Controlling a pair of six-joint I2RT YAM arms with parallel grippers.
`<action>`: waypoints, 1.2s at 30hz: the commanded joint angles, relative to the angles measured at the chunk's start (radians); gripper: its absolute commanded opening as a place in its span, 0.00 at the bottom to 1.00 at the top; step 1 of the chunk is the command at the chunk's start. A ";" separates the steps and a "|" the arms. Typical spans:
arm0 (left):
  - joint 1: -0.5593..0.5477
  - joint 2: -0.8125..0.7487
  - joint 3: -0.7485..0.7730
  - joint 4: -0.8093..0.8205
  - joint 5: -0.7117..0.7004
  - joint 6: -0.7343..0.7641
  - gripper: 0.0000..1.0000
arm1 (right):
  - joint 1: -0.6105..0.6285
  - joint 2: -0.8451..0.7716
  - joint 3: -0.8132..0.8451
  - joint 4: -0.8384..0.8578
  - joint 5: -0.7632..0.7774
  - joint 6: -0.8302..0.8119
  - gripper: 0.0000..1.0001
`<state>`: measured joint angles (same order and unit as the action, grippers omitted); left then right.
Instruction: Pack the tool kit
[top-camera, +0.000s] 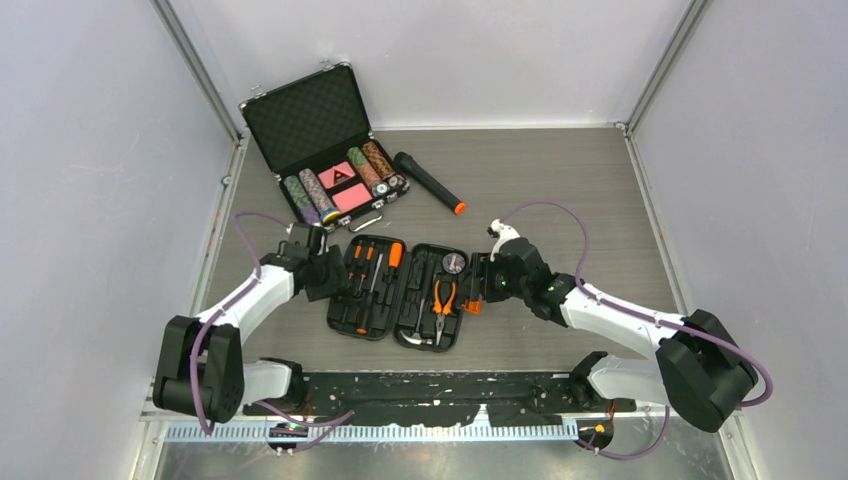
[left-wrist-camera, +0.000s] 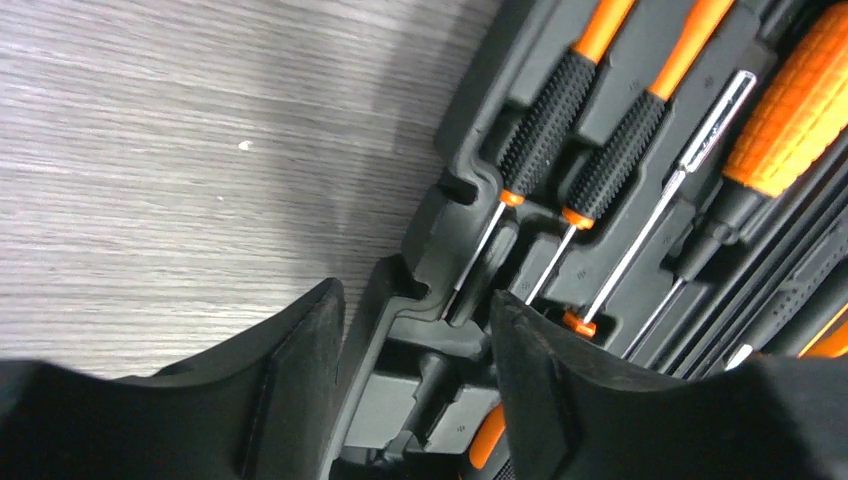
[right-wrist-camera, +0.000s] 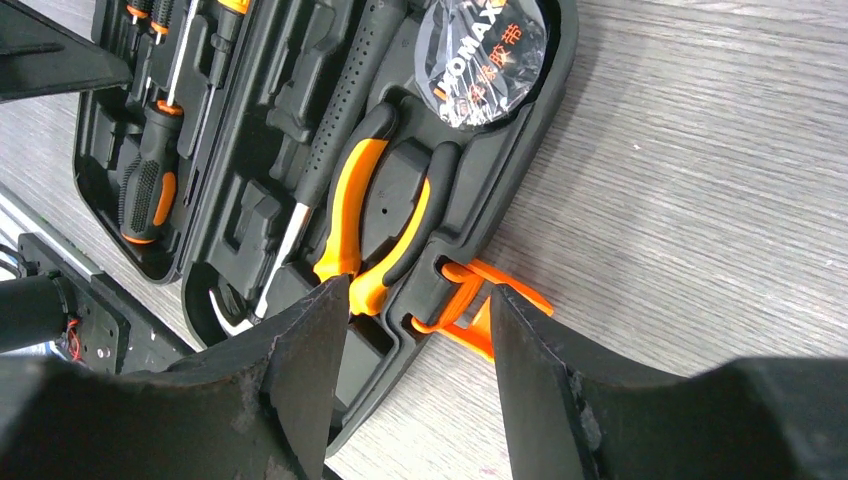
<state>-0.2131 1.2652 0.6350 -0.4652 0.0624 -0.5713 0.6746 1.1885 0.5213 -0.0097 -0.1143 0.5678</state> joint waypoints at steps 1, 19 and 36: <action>-0.001 -0.030 -0.061 0.040 0.101 -0.020 0.53 | -0.001 -0.024 -0.017 0.105 -0.014 0.008 0.59; -0.246 -0.365 -0.151 -0.104 -0.039 -0.173 0.63 | -0.030 -0.098 -0.031 0.029 0.093 -0.057 0.59; -0.316 -0.106 -0.090 -0.084 -0.162 -0.116 0.31 | -0.033 -0.108 -0.046 -0.032 0.222 -0.079 0.60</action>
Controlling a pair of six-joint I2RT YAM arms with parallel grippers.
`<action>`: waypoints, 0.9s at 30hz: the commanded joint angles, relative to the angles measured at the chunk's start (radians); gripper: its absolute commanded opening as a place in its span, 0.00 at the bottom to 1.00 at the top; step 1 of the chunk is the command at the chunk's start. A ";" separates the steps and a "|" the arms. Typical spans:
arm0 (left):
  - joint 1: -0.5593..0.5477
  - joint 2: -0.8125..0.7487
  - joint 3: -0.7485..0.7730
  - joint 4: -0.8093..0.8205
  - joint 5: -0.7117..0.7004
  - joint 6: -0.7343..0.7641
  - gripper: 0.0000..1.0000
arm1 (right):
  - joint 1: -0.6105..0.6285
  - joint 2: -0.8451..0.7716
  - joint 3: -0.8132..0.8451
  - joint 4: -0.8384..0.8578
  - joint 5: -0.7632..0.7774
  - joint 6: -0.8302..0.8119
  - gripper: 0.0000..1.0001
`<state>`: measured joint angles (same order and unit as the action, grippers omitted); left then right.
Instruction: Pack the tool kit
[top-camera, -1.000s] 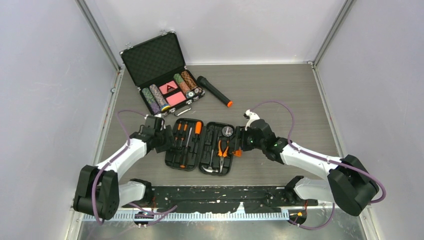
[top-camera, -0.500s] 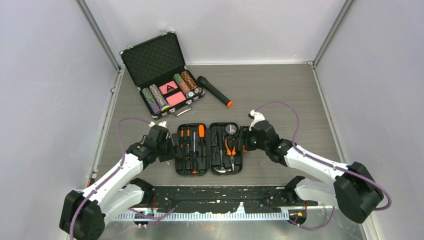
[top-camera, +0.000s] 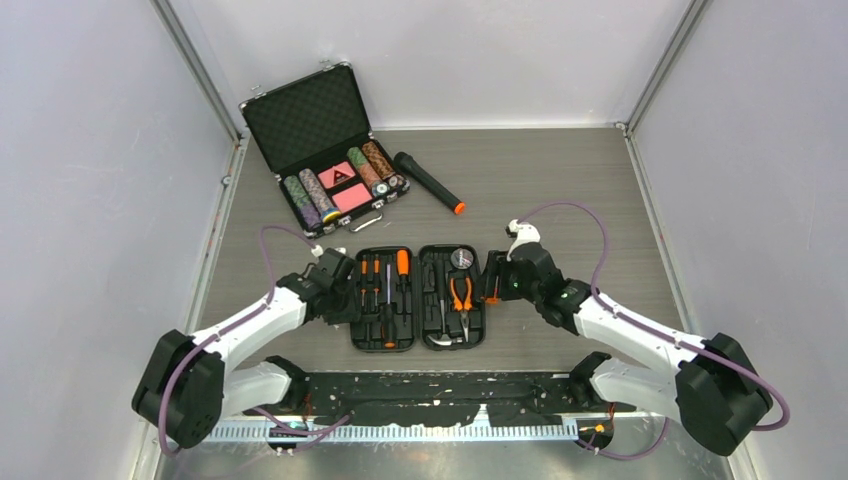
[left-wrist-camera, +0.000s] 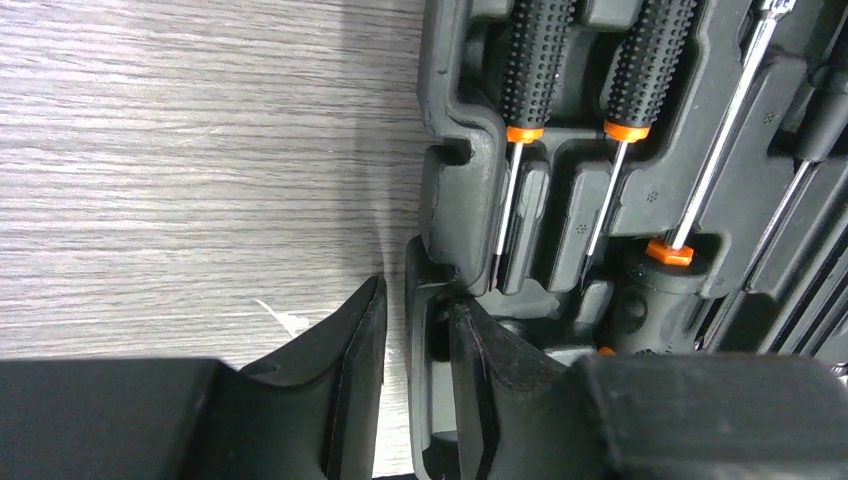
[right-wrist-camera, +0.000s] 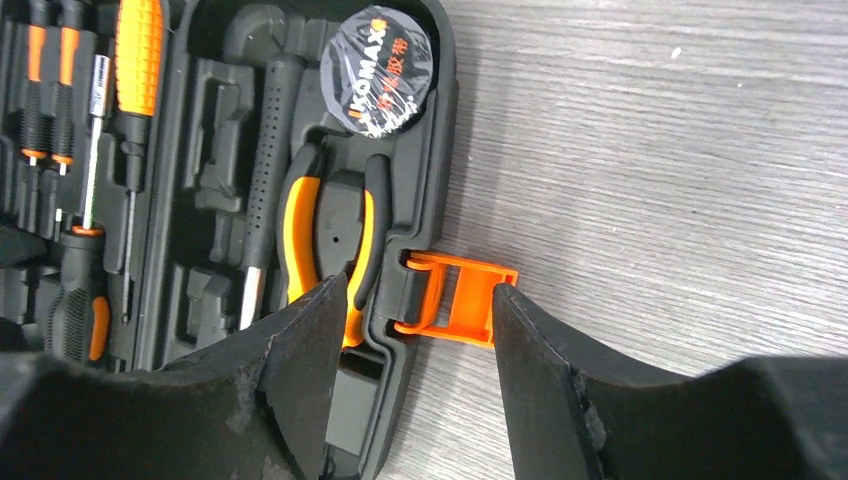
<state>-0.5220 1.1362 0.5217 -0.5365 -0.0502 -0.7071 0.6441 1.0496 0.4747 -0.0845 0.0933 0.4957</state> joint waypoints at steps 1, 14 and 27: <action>-0.007 0.025 0.029 -0.010 -0.054 0.019 0.31 | -0.004 0.037 -0.001 0.046 0.008 -0.006 0.60; -0.038 -0.062 0.175 -0.212 -0.196 0.047 0.00 | -0.003 0.145 0.006 0.122 -0.142 0.036 0.59; -0.387 0.052 0.586 -0.551 -0.550 -0.031 0.00 | -0.002 0.249 -0.052 0.352 -0.314 0.146 0.59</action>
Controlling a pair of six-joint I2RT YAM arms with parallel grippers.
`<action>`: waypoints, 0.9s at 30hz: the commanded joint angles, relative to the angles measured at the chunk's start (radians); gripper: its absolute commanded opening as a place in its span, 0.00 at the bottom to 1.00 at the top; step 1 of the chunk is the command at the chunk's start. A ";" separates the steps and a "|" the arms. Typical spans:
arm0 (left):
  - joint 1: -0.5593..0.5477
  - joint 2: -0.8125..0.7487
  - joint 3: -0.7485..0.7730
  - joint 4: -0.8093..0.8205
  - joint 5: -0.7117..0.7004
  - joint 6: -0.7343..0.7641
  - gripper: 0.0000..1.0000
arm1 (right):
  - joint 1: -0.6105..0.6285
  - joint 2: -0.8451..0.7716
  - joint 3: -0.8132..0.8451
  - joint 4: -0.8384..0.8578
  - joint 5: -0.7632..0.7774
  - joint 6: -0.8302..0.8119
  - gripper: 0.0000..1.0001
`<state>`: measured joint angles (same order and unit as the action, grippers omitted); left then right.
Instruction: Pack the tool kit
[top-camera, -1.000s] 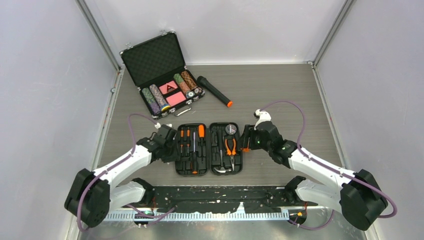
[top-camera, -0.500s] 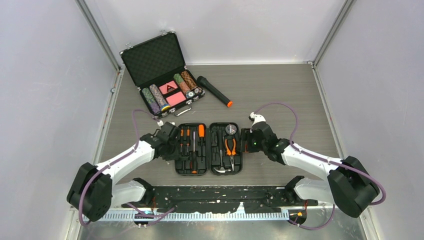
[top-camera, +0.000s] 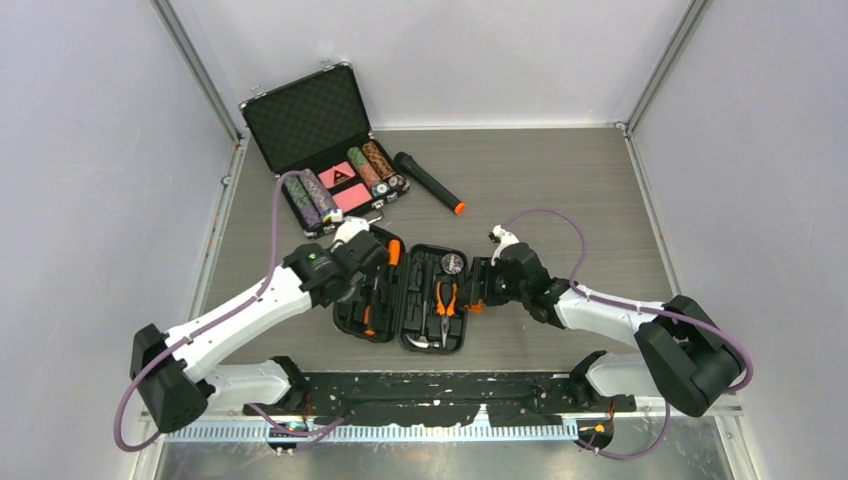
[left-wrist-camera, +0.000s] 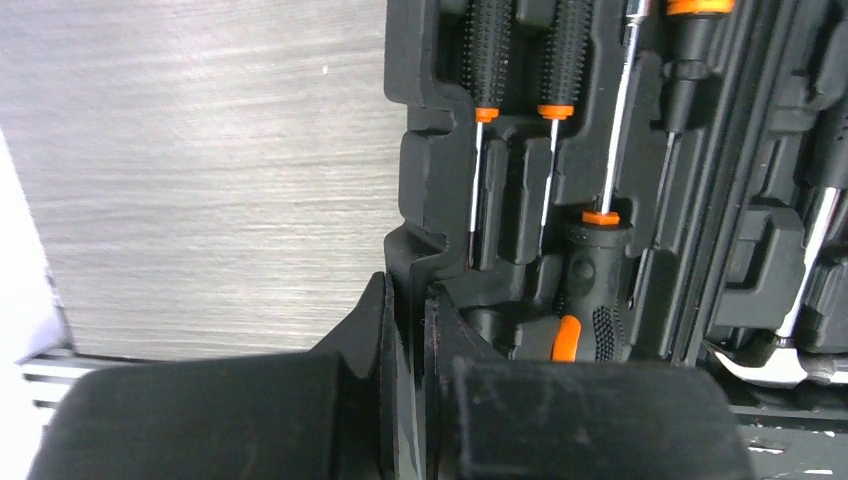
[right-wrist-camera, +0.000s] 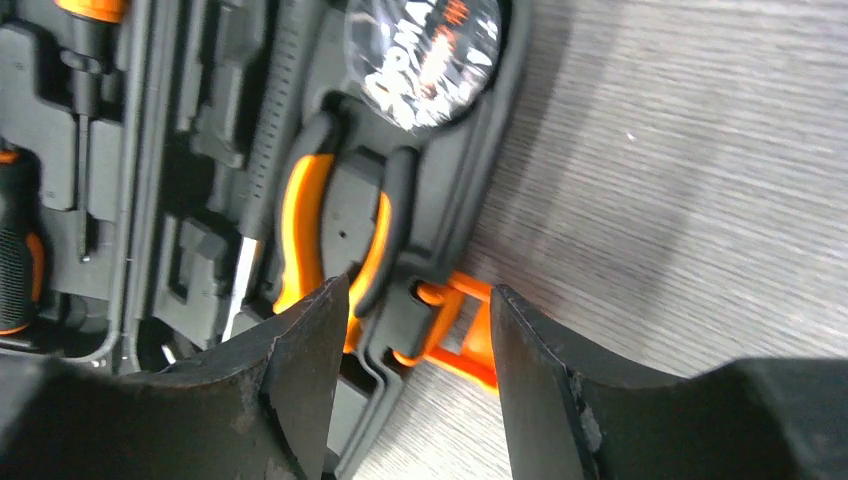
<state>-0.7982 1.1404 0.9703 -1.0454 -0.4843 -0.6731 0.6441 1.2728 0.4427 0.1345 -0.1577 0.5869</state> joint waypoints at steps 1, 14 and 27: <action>-0.138 0.076 0.168 -0.055 -0.127 -0.075 0.00 | -0.003 0.040 -0.023 0.147 -0.067 0.061 0.59; -0.394 0.396 0.504 -0.190 -0.212 -0.135 0.00 | 0.021 0.175 -0.045 0.306 -0.109 0.153 0.54; -0.540 0.470 0.623 0.004 -0.047 -0.090 0.28 | 0.022 0.174 -0.069 0.352 -0.081 0.182 0.54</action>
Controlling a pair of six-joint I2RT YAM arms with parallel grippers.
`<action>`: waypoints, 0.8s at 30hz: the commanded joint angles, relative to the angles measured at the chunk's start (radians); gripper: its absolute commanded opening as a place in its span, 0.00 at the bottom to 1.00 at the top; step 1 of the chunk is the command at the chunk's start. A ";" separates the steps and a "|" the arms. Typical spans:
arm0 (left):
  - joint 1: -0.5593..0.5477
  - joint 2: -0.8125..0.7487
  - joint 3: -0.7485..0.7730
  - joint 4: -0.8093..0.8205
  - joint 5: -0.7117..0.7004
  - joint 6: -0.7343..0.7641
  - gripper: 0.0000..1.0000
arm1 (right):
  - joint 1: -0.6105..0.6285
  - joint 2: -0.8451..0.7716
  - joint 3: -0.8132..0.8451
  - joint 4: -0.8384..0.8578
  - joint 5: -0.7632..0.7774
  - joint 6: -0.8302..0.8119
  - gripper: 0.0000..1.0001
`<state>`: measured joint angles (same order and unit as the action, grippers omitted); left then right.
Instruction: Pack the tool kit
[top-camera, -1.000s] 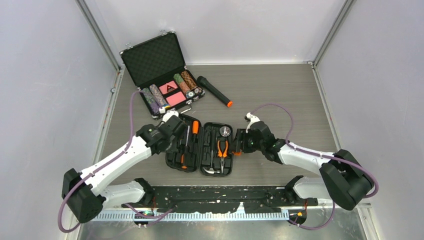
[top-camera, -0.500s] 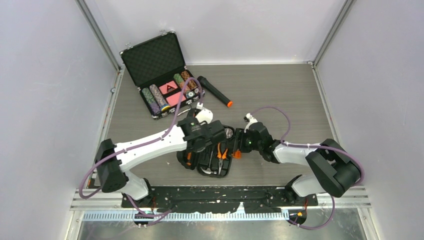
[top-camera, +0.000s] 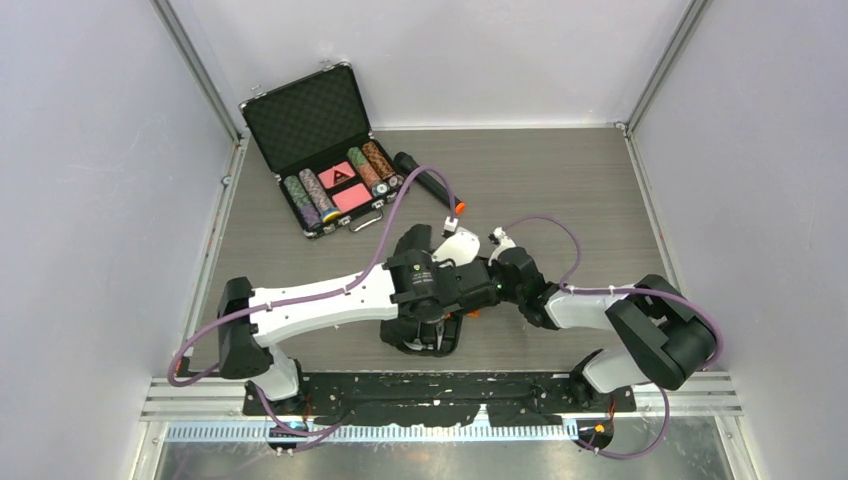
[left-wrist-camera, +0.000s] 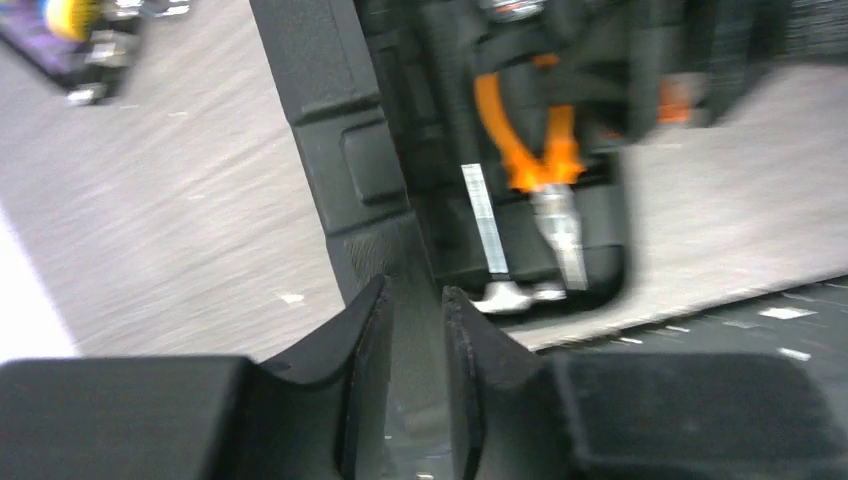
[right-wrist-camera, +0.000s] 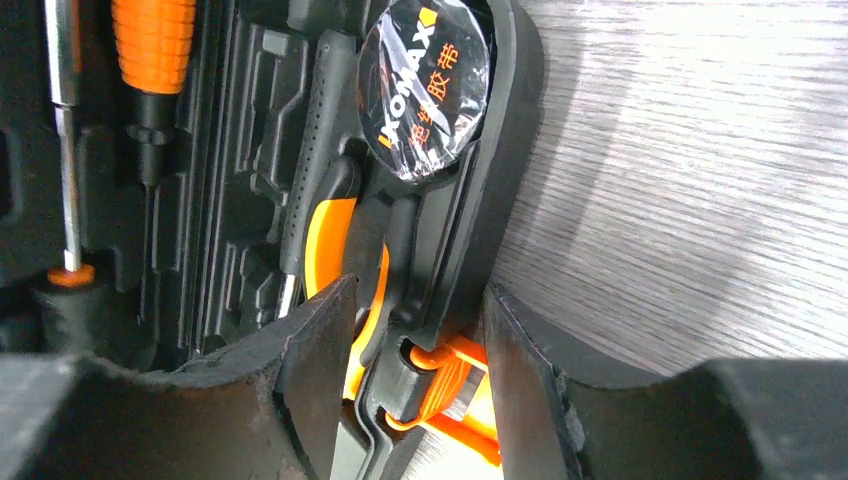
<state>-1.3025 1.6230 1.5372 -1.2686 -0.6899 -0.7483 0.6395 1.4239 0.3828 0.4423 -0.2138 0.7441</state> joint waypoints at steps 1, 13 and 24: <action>-0.037 -0.019 0.052 0.245 0.170 -0.012 0.29 | 0.026 0.025 -0.009 0.045 -0.025 0.026 0.54; -0.012 -0.246 -0.142 0.469 0.249 -0.020 0.51 | 0.026 -0.169 0.044 -0.219 0.105 -0.077 0.57; 0.178 -0.437 -0.360 0.527 0.353 -0.006 0.56 | 0.009 -0.496 0.136 -0.678 0.356 -0.246 0.71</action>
<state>-1.1732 1.2106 1.2140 -0.8047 -0.3958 -0.7597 0.6586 1.0138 0.4835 -0.0685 0.0433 0.5610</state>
